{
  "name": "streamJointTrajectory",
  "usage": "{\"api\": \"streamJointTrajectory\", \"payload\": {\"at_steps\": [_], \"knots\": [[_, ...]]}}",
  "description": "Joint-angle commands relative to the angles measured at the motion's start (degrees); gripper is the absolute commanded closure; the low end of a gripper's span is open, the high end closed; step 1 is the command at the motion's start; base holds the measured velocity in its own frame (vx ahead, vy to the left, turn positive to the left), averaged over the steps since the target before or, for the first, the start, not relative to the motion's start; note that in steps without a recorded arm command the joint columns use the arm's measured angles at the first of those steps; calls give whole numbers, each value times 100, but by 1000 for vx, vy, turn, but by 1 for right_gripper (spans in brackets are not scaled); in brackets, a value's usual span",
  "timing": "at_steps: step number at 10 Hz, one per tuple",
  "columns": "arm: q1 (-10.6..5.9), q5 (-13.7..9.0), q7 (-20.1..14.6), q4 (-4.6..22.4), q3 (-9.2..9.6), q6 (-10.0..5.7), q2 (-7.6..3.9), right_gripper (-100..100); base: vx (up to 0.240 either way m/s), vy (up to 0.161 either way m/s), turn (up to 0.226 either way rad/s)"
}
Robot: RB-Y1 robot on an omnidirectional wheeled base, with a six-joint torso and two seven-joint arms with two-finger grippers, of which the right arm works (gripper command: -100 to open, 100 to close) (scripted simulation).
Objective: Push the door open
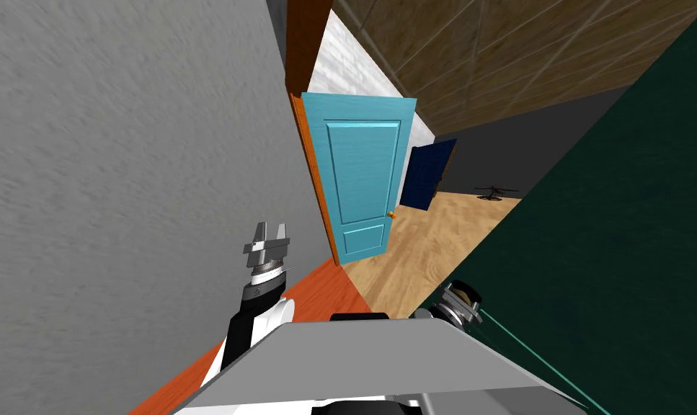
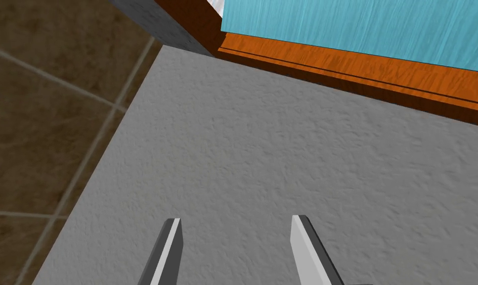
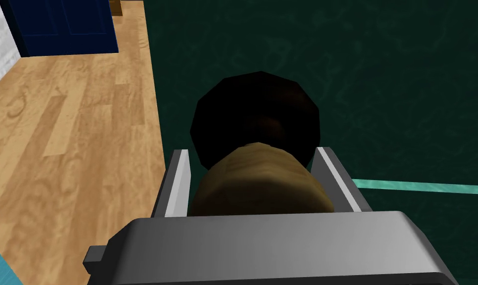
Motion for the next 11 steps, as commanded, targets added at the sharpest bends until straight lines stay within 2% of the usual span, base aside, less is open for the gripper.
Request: {"api": "streamJointTrajectory", "payload": {"at_steps": [1,8,9,11], "knots": [[32,-118,-17,38,-170,-96,-67,100,181,-147,-78],[89,-515,78,8,-579,-201,89,100,192,-125,-71],[134,-492,133,-107,-531,-122,106,100,88,-40,-29],[165,-582,149,-113,-622,-183,51,100,47,-124,-6]]}}
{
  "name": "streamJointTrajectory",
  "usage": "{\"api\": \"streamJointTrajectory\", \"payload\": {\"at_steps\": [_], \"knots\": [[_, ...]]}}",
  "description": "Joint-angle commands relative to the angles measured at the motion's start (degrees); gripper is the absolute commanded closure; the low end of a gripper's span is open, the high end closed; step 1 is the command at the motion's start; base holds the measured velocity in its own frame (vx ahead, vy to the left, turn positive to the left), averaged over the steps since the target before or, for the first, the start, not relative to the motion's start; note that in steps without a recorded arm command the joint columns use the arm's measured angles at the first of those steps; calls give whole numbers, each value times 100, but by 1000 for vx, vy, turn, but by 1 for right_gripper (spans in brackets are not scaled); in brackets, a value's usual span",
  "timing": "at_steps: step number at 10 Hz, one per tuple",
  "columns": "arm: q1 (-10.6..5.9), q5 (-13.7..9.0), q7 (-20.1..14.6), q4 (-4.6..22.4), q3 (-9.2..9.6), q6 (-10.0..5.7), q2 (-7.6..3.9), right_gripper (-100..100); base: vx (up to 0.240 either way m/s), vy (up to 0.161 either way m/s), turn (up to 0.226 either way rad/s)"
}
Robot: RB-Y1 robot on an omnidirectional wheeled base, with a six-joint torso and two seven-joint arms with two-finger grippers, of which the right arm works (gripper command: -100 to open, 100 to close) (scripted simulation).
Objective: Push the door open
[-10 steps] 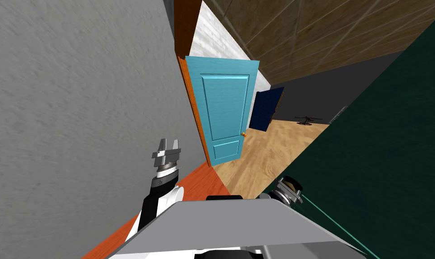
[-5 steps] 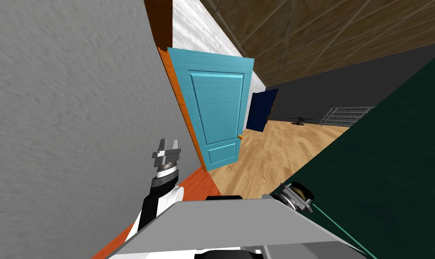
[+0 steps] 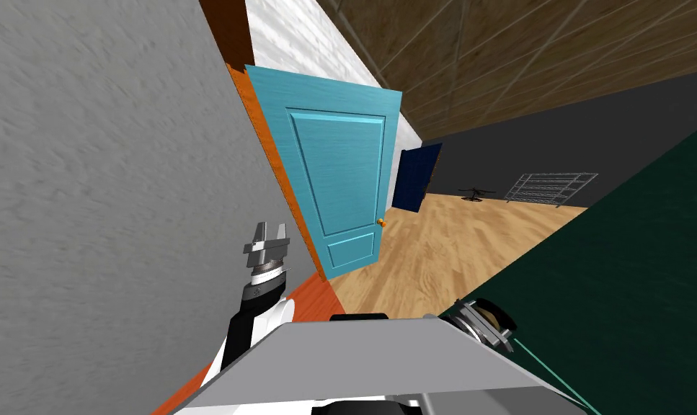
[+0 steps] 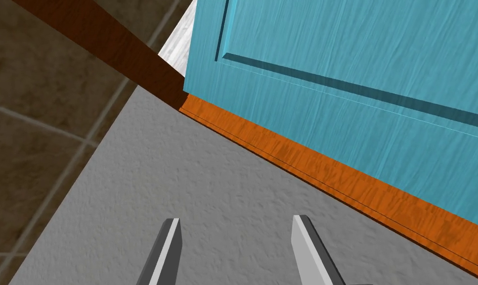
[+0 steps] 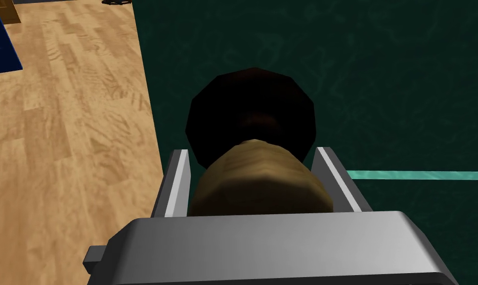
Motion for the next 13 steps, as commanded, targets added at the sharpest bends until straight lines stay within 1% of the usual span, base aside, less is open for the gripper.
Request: {"api": "streamJointTrajectory", "payload": {"at_steps": [1,2,5,6,8,9,12,13], "knots": [[38,-66,25,-46,-88,-62,-66,100,84,-159,-10],[45,-94,28,-44,-113,-79,-77,100,99,-162,-19],[100,-293,52,-37,-287,-197,-138,100,110,-175,-30],[110,-330,56,-36,-319,-220,-146,100,139,-144,-62],[154,-489,75,-30,-458,-314,-166,100,136,-199,-50],[165,-530,80,-28,-494,-338,-168,100,104,-177,-44],[232,-773,109,-19,-707,-483,-156,100,150,-151,-51],[243,-812,114,-18,-741,-507,-150,100,129,-164,-71]]}}
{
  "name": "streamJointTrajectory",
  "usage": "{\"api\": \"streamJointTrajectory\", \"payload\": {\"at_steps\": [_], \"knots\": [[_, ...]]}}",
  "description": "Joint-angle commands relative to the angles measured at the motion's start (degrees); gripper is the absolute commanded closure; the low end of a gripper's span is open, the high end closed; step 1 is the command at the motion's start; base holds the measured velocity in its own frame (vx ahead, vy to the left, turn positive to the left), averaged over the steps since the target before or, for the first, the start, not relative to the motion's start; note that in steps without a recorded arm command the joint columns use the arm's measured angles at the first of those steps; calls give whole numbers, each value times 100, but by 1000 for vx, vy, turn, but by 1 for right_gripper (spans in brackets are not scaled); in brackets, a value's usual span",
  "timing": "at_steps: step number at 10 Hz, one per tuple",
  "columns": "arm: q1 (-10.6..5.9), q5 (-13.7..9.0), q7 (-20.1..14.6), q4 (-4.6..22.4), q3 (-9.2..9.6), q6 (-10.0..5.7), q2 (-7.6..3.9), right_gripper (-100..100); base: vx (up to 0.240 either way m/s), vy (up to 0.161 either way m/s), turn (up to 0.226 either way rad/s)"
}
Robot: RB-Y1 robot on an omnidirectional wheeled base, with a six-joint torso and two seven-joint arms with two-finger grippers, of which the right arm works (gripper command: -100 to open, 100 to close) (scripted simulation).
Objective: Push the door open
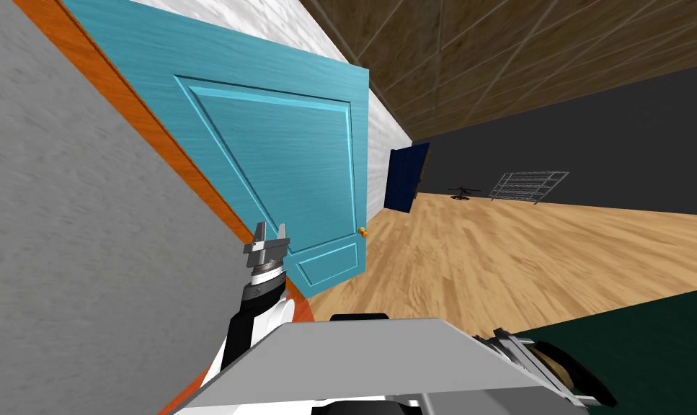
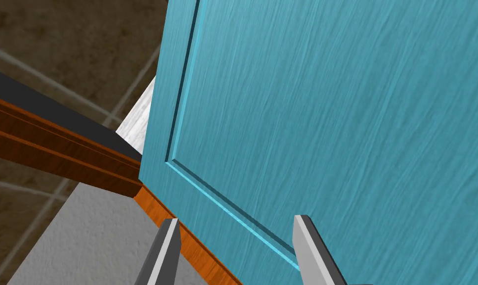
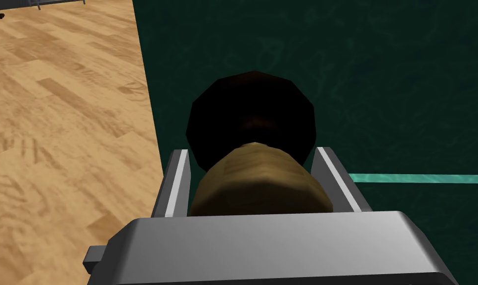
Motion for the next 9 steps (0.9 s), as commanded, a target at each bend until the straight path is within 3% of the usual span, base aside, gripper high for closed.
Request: {"api": "streamJointTrajectory", "payload": {"at_steps": [1,7,8,9], "knots": [[65,-102,-35,27,-127,-119,-26,100,107,-154,-25],[154,-424,3,39,-409,-311,105,100,119,-193,-47],[146,-393,-27,63,-375,-305,111,100,26,-91,-13],[196,-516,-9,53,-467,-376,27,100,47,-135,-38]]}}
